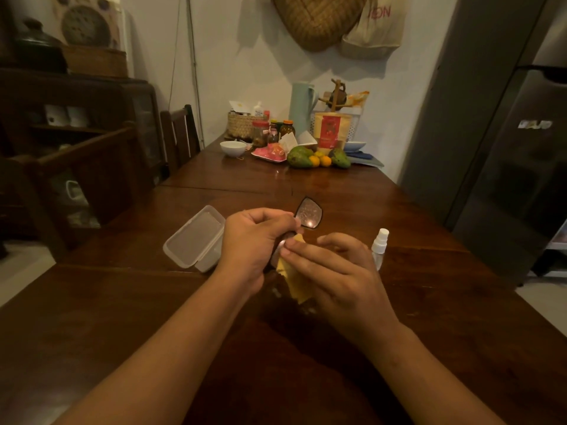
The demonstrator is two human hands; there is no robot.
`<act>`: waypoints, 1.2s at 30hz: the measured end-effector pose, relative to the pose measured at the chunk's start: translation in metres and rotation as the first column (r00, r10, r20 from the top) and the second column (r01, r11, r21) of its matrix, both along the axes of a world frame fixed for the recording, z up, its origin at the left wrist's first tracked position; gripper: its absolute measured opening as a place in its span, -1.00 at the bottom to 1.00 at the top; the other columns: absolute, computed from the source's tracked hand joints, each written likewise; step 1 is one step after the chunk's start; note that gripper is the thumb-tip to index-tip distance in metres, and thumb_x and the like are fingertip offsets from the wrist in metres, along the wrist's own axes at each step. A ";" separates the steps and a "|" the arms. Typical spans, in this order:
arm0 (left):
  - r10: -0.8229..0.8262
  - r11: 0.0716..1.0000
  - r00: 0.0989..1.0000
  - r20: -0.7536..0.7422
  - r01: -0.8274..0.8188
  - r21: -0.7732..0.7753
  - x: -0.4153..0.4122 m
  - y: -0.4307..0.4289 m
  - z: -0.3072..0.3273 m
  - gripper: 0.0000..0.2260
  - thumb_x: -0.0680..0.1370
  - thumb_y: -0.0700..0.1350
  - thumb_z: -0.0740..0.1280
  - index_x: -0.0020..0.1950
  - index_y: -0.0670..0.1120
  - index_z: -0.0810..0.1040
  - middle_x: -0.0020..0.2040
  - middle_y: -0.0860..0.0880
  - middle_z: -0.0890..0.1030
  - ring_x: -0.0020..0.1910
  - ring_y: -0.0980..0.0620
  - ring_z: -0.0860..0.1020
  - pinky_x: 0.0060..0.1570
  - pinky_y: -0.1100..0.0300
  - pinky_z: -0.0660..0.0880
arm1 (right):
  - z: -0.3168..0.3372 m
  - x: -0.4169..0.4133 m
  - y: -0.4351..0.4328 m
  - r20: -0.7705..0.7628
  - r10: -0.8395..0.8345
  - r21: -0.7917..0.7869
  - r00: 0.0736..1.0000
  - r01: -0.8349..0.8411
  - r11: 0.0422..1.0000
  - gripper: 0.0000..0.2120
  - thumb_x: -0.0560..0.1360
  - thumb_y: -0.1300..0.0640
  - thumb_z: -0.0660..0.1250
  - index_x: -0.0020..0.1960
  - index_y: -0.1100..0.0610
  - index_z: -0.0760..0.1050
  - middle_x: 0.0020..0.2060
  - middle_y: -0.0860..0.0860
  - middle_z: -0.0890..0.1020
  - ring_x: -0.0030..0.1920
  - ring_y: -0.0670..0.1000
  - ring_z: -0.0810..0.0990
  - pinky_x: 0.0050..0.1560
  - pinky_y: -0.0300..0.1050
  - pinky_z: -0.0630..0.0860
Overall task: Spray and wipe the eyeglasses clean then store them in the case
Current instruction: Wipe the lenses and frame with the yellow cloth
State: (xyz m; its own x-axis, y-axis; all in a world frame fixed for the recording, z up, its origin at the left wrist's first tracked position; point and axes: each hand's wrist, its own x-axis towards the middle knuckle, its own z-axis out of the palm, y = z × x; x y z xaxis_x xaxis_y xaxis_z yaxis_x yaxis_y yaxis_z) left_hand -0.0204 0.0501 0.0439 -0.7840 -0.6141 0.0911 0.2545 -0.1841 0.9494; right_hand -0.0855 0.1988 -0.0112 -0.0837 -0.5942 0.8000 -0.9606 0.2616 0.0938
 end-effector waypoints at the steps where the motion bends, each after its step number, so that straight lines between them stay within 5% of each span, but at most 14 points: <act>1: 0.001 1.000 1.000 0.005 -0.001 -0.010 0.000 0.000 0.000 -0.94 0.37 -0.32 0.49 -0.28 -0.19 0.69 -0.14 -0.25 0.69 -0.23 -0.09 0.62 -0.26 0.11 0.56 | -0.001 -0.002 0.001 -0.005 -0.002 -0.005 1.000 0.002 1.000 -0.60 0.56 0.05 0.33 0.39 -0.01 0.48 0.34 -0.11 0.55 0.28 0.07 0.44 0.05 0.13 0.49; 8: -0.044 0.999 0.999 -0.004 0.044 0.024 0.000 0.003 0.000 -0.94 0.38 -0.32 0.49 -0.19 -0.24 0.66 -0.27 -0.14 0.68 -0.30 -0.03 0.64 -0.32 0.16 0.56 | 0.003 0.003 -0.004 0.010 -0.125 -0.108 0.992 0.126 0.986 -0.67 0.62 -0.01 0.21 0.34 -0.01 0.56 0.30 -0.09 0.58 0.27 0.08 0.43 0.08 0.12 0.41; 25: -0.023 1.000 0.999 0.024 0.023 -0.001 -0.002 -0.005 -0.006 -0.93 0.37 -0.32 0.49 -0.18 -0.28 0.66 -0.30 -0.09 0.68 -0.30 0.01 0.64 -0.36 0.19 0.55 | 0.000 0.008 -0.009 0.053 -0.004 -0.023 0.999 0.005 1.000 -0.66 0.60 0.00 0.24 0.36 -0.11 0.50 0.34 -0.19 0.53 0.30 0.01 0.41 0.07 0.05 0.45; 31: -0.011 0.998 1.000 0.013 0.012 -0.063 -0.008 -0.008 -0.008 -0.94 0.36 -0.29 0.49 -0.29 -0.16 0.70 -0.15 -0.25 0.69 -0.13 -0.13 0.63 -0.09 -0.02 0.54 | 0.004 -0.005 0.006 -0.060 0.024 0.033 0.998 -0.022 0.999 -0.72 0.51 -0.02 0.41 0.23 -0.11 0.61 0.24 -0.19 0.60 0.19 0.00 0.48 0.02 0.01 0.34; 36: 0.024 0.963 0.998 0.060 -0.007 -0.270 -0.005 -0.013 -0.008 -0.95 0.36 -0.26 0.53 -0.21 -0.17 0.70 -0.24 -0.12 0.72 -0.25 0.00 0.67 -0.25 0.14 0.57 | 0.001 -0.024 0.020 0.333 0.048 -0.065 0.942 -0.028 0.997 -0.78 0.52 0.04 0.33 0.11 -0.11 0.65 0.08 -0.26 0.62 0.09 -0.12 0.56 -0.07 0.04 0.54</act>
State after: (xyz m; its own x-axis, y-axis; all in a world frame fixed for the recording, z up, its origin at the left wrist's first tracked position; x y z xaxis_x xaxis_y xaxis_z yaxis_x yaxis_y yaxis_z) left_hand -0.0257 0.0374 0.0359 -0.7840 -0.5854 0.2064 0.1945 0.0842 0.9773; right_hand -0.1098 0.2189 -0.0098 -0.3307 -0.5549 0.7634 -0.9433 0.2198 -0.2489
